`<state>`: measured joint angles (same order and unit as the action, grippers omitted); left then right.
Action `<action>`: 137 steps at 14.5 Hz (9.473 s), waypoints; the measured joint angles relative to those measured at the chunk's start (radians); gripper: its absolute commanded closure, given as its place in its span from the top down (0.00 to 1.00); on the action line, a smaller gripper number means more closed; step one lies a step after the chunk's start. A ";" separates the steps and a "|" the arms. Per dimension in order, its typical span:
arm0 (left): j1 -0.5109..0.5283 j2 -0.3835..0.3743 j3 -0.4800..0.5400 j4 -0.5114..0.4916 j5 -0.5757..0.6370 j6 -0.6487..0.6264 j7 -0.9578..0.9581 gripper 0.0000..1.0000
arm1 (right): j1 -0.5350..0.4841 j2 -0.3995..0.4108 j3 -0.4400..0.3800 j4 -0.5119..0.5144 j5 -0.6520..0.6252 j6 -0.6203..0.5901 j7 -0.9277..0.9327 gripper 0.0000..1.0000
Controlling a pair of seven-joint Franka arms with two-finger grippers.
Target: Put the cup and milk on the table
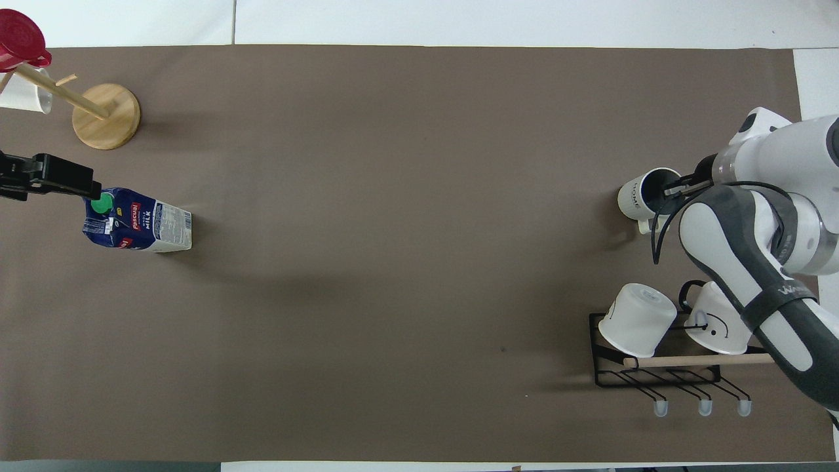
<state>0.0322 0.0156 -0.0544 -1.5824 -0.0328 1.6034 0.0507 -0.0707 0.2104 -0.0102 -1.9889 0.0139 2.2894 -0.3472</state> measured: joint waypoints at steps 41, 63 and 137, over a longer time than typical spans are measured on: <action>-0.025 -0.008 -0.009 -0.179 0.002 0.296 -0.064 0.00 | 0.586 0.041 0.014 0.060 -0.108 0.008 0.679 0.00; -0.643 0.244 -0.015 -0.035 0.177 0.383 -0.828 0.00 | 0.240 -0.117 -0.008 0.411 -0.119 -0.525 0.641 1.00; -0.028 -0.007 -0.002 0.033 -0.013 -0.074 -0.059 1.00 | 0.052 -0.213 0.005 0.418 -0.040 -0.747 0.439 1.00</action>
<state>0.0041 0.0090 -0.0564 -1.5499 -0.0460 1.5293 -0.0087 -0.0191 -0.0028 -0.0048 -1.5709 -0.0263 1.5421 0.0920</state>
